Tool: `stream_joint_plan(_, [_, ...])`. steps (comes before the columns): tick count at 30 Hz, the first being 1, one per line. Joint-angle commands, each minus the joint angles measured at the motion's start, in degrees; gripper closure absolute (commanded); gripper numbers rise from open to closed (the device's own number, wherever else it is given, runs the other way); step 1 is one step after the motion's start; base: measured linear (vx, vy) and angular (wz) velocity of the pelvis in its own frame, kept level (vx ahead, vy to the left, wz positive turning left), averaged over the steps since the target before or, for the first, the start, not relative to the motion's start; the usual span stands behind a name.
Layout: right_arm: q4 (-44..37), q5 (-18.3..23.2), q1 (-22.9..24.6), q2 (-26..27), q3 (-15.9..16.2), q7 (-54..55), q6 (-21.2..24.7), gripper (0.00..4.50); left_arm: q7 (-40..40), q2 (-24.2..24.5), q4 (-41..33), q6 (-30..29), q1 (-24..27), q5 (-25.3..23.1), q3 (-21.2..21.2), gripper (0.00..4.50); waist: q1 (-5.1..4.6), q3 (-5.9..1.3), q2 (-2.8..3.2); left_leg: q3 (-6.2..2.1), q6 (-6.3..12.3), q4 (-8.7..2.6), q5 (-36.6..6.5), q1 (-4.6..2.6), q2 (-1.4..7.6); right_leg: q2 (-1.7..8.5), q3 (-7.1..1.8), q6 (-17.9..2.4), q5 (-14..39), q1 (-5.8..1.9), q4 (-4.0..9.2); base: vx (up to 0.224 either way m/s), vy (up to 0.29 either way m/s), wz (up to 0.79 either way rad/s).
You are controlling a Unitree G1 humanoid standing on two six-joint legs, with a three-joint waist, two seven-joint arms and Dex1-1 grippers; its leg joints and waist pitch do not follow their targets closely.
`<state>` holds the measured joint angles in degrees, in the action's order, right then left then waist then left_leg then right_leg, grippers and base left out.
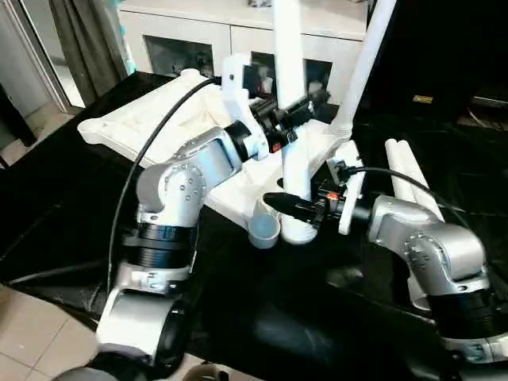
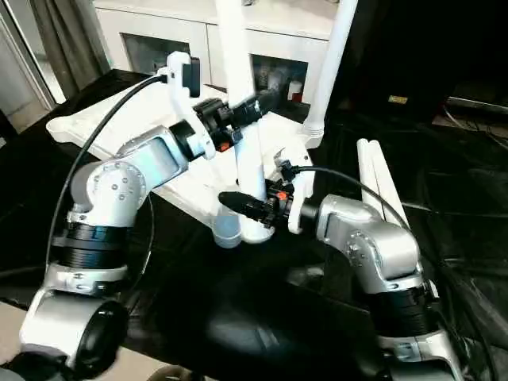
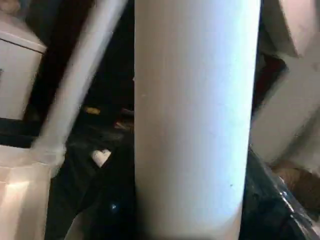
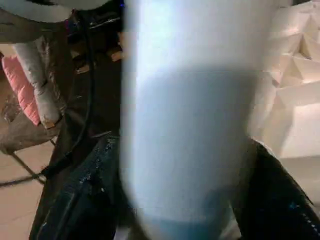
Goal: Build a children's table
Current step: Pick table leg
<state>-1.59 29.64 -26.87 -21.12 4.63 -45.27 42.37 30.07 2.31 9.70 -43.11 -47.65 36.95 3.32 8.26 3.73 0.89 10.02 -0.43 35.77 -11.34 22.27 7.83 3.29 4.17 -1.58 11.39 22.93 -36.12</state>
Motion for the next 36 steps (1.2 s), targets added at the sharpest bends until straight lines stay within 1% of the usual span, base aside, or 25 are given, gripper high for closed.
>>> stream_joint_plan(1, [-0.8,1.0,-0.7,-2.1,-1.9,-2.5,1.1,1.42,4.4,1.6,-2.9,-2.4,-1.0,1.8,-1.8,2.68,-0.01,-4.57,-1.11,-2.08,4.03,-3.54,-1.2,-0.93,5.31,6.50,-3.66,-11.2,6.8,-3.32,4.07,0.000,0.000,0.00])
stream_joint_plan(2, [-1.1,1.8,-0.6,-3.3,-1.9,-4.6,1.6,1.42,5.5,2.3,-3.0,-2.8,-1.2,1.9,-2.4,2.68,-0.05,-4.53,-1.32,-2.05,4.28,-3.54,-1.7,-0.91,5.29,6.48,-3.64,-11.3,7.2,-3.43,4.17,0.000,0.000,0.00])
stream_joint_plan(3, [-1.1,3.2,-0.7,-4.5,-1.9,-6.8,2.6,1.42,7.0,3.1,-2.7,-3.3,-1.6,2.0,-3.0,2.68,-0.07,-4.43,-1.36,-2.01,4.54,-3.52,-1.8,-0.85,5.27,6.47,-3.67,-11.3,7.7,-3.42,4.26,0.000,0.000,0.00])
stream_joint_plan(5, [-0.7,4.1,-0.9,-4.9,-2.0,-8.1,3.3,1.42,8.5,3.6,-2.5,-3.7,-1.9,2.2,-3.6,2.68,-0.08,-4.38,-1.45,-2.01,4.83,-3.53,-1.8,-0.85,5.20,6.43,-3.64,-10.8,8.9,-3.43,4.41,0.000,0.000,0.00])
stream_joint_plan(7, [-0.4,4.1,-1.0,-5.4,-1.6,-9.0,3.3,1.42,9.5,4.0,-2.3,-3.5,-2.1,1.9,-4.1,2.68,-0.09,-4.40,-1.40,-2.00,4.46,-3.51,-2.1,-0.85,5.23,6.49,-3.63,-10.5,10.2,-3.35,4.52,0.000,0.000,0.00])
stream_joint_plan(8, [-0.3,4.0,-1.0,-5.9,-1.1,-9.8,3.3,1.42,10.0,4.1,-2.2,-3.7,-2.3,2.0,-4.3,2.68,-0.13,-4.42,-1.62,-1.99,4.40,-3.53,-1.9,-0.81,5.19,6.45,-3.58,-10.5,10.3,-3.43,4.52,0.000,0.000,0.00])
stream_joint_plan(9, [-0.2,4.1,-1.0,-6.3,-0.6,-10.6,3.3,1.42,10.8,4.4,-2.2,-4.1,-2.4,2.1,-4.6,2.68,-0.09,-4.47,-1.59,-2.02,4.31,-3.52,-1.6,-0.86,5.24,6.44,-3.56,-10.4,10.2,-3.40,4.45,0.000,0.000,0.00])
stream_joint_plan(12, [-0.1,4.4,-1.1,-7.1,0.4,-12.1,3.4,1.42,12.4,4.9,-2.5,-4.4,-2.6,2.3,-5.1,2.68,-0.09,-4.50,-1.59,-1.97,4.70,-3.43,-1.0,-0.85,5.20,6.42,-3.59,-10.6,9.2,-3.38,4.36,0.000,0.000,0.00])
stream_joint_plan(13, [-0.1,4.4,-1.2,-7.3,0.7,-12.5,3.4,1.42,12.5,5.0,-2.4,-4.5,-2.6,2.4,-5.3,2.68,-0.10,-4.50,-1.75,-1.98,4.81,-3.43,-0.9,-0.80,5.21,6.44,-3.55,-10.7,9.0,-3.41,4.34,0.000,0.000,0.00])
stream_joint_plan(14, [-0.2,4.4,-1.2,-7.7,1.1,-13.1,3.4,1.42,12.8,5.1,-2.4,-4.6,-2.7,2.4,-5.3,2.68,-0.10,-4.52,-1.69,-1.96,4.91,-3.37,-0.9,-0.81,5.19,6.43,-3.55,-10.8,9.0,-3.37,4.30,0.000,0.000,0.00])
stream_joint_plan(15, [-0.2,4.3,-1.2,-7.9,1.5,-13.7,3.4,1.42,12.9,5.2,-2.3,-4.7,-2.8,2.4,-5.4,2.68,-0.07,-4.50,-1.82,-1.96,4.99,-3.40,-0.9,-0.80,5.20,6.44,-3.53,-10.8,9.3,-3.40,4.34,0.000,0.000,0.00])
stream_joint_plan(17, [-0.1,4.1,-1.3,-8.2,2.0,-14.3,3.5,1.42,13.3,5.1,-2.4,-5.1,-3.0,2.7,-5.4,2.68,-0.05,-4.52,-1.70,-1.98,5.01,-3.37,-0.8,-0.82,5.24,6.43,-3.51,-10.9,9.3,-3.35,4.32,0.000,0.000,0.00])
stream_joint_plan(21, [0.5,3.1,-1.4,-8.2,2.7,-14.2,3.2,1.42,13.7,5.0,-2.6,-5.4,-3.2,3.1,-5.1,2.68,-0.05,-4.52,-1.73,-1.97,4.80,-3.37,-1.0,-0.84,5.23,6.45,-3.52,-11.0,9.7,-3.32,4.36,0.000,0.000,0.00])
stream_joint_plan(22, [1.0,2.7,-1.5,-8.1,3.0,-14.1,3.0,1.42,13.8,4.9,-2.7,-5.6,-3.2,3.2,-5.0,2.68,-0.09,-4.51,-1.82,-2.00,4.71,-3.41,-0.9,-0.82,5.25,6.42,-3.49,-11.1,9.6,-3.33,4.32,0.000,0.000,0.00])
stream_joint_plan(26, [1.2,3.3,-1.3,-7.6,3.0,-14.2,3.4,1.42,13.5,4.4,-2.8,-5.7,-3.2,3.3,-4.6,2.68,0.01,-4.52,-1.82,-1.97,4.58,-3.39,-1.2,-0.81,5.21,6.51,-3.54,-10.9,9.9,-3.39,4.40,0.000,0.000,0.00])
stream_joint_plan(27, [1.1,3.6,-1.2,-7.4,3.0,-14.2,3.6,1.42,13.5,4.3,-3.0,-5.8,-3.2,3.5,-4.5,2.68,0.06,-4.57,-1.76,-2.03,4.58,-3.38,-0.9,-0.83,5.27,6.49,-3.53,-11.0,9.3,-3.36,4.33,0.000,0.000,0.00])
stream_joint_plan(29, [1.1,3.8,-1.2,-7.3,3.0,-14.3,3.7,1.42,13.5,4.2,-3.0,-5.9,-3.1,3.5,-4.5,2.68,0.02,-4.60,-1.84,-2.04,4.74,-3.39,-0.8,-0.86,5.32,6.45,-3.50,-11.4,8.3,-3.35,4.20,0.000,0.000,0.00])
stream_joint_plan(32, [1.1,4.0,-0.9,-6.5,3.3,-14.1,3.8,1.42,13.9,4.2,-3.4,-6.2,-3.0,3.5,-4.8,2.68,0.03,-4.55,-1.85,-2.05,4.74,-3.41,-1.0,-0.82,5.27,6.51,-3.51,-11.5,8.5,-3.40,4.25,0.000,0.000,0.00])
stream_joint_plan(36, [1.1,4.4,-0.7,-6.1,3.2,-14.1,4.0,1.42,14.1,4.3,-3.5,-6.3,-3.0,3.5,-4.9,2.68,0.10,-4.58,-1.70,-2.07,4.48,-3.40,-1.2,-0.89,5.34,6.56,-3.51,-11.7,8.4,-3.40,4.25,0.000,0.000,0.00])
